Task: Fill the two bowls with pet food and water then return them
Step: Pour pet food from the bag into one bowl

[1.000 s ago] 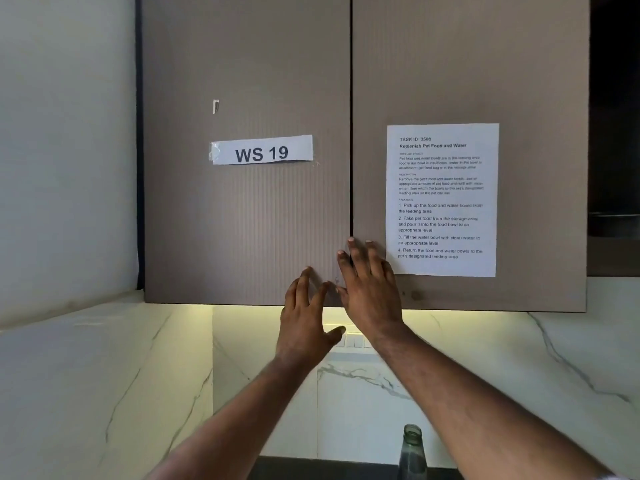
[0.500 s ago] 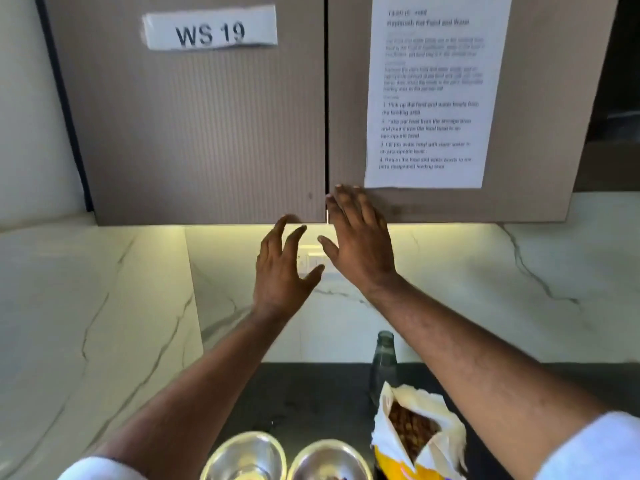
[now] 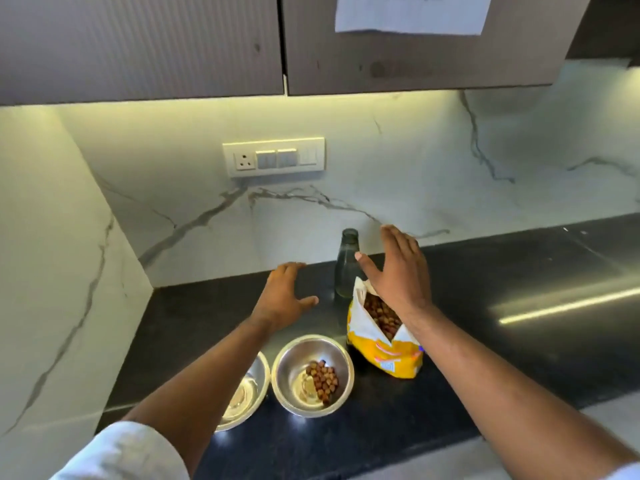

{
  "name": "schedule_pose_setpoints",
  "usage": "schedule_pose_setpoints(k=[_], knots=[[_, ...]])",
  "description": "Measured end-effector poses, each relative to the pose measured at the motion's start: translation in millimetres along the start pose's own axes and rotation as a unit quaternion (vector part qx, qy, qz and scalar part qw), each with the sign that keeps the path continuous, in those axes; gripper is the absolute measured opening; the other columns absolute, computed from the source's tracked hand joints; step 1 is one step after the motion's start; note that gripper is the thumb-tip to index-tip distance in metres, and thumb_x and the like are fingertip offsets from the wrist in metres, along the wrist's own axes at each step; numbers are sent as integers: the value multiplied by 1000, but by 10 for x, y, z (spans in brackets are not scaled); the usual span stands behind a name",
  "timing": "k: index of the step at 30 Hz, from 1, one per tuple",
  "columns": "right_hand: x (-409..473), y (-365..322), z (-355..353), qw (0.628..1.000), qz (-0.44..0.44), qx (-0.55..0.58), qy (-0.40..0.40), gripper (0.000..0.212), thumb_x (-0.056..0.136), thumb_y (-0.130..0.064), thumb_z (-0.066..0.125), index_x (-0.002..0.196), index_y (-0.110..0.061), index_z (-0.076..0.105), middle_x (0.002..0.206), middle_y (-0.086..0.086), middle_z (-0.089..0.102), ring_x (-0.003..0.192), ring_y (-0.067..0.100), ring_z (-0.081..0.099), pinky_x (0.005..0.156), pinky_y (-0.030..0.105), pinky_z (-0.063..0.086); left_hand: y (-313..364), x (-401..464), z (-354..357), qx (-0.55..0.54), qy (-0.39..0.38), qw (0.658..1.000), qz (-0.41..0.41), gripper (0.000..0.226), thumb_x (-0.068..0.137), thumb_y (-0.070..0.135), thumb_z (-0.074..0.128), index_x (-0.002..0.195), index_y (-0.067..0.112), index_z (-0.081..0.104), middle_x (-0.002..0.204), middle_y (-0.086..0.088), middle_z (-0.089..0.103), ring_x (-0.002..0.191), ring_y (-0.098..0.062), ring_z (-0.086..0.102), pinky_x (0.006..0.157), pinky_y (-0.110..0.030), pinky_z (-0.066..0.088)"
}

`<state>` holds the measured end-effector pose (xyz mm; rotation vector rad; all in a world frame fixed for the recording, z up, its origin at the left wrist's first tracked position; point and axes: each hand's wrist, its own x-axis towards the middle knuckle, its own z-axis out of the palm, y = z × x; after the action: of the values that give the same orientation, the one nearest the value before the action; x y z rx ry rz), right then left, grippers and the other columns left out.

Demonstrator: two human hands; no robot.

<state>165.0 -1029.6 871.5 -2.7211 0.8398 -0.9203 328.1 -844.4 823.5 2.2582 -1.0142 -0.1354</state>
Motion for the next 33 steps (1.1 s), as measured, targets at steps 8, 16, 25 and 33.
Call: schedule_pose_setpoints(k=[8, 16, 25, 33], knots=[[-914, 525, 129, 979, 182, 86, -20, 106, 84, -91, 26, 158, -17, 35, 161, 6, 43, 148, 25, 37, 113, 47, 42, -23, 235, 694, -31, -203, 978, 26, 97, 73, 40, 91, 154, 29, 38, 160, -2, 38, 148, -24, 34, 118, -41, 35], [-1504, 939, 442, 908, 201, 338, -141, 123, 65, -69, 87, 157, -51, 8, 154, -31, 38, 139, -7, 44, 102, 14, 48, 93, 532, 1131, -94, -314, 943, 51, 99, 71, 24, 95, 151, 30, 37, 135, 16, 52, 124, -8, 50, 114, -41, 41], [-1363, 1270, 944, 885, 214, 369, -188, 116, 50, -65, 96, 147, -49, 34, 137, -28, 55, 131, -4, 52, 104, 18, 50, -52, 691, 1412, -100, -374, 921, 40, 122, 62, 30, 100, 159, 27, 25, 132, 26, 52, 125, -3, 52, 112, -31, 42], [-1180, 1402, 932, 894, 172, 368, -187, 104, 53, -84, 80, 139, -72, 23, 137, -27, 53, 130, -4, 52, 106, 32, 51, 89, 642, 1487, -114, -325, 937, -55, 71, 80, 19, 89, 141, 22, 52, 137, -3, 63, 128, -24, 59, 116, -49, 44]])
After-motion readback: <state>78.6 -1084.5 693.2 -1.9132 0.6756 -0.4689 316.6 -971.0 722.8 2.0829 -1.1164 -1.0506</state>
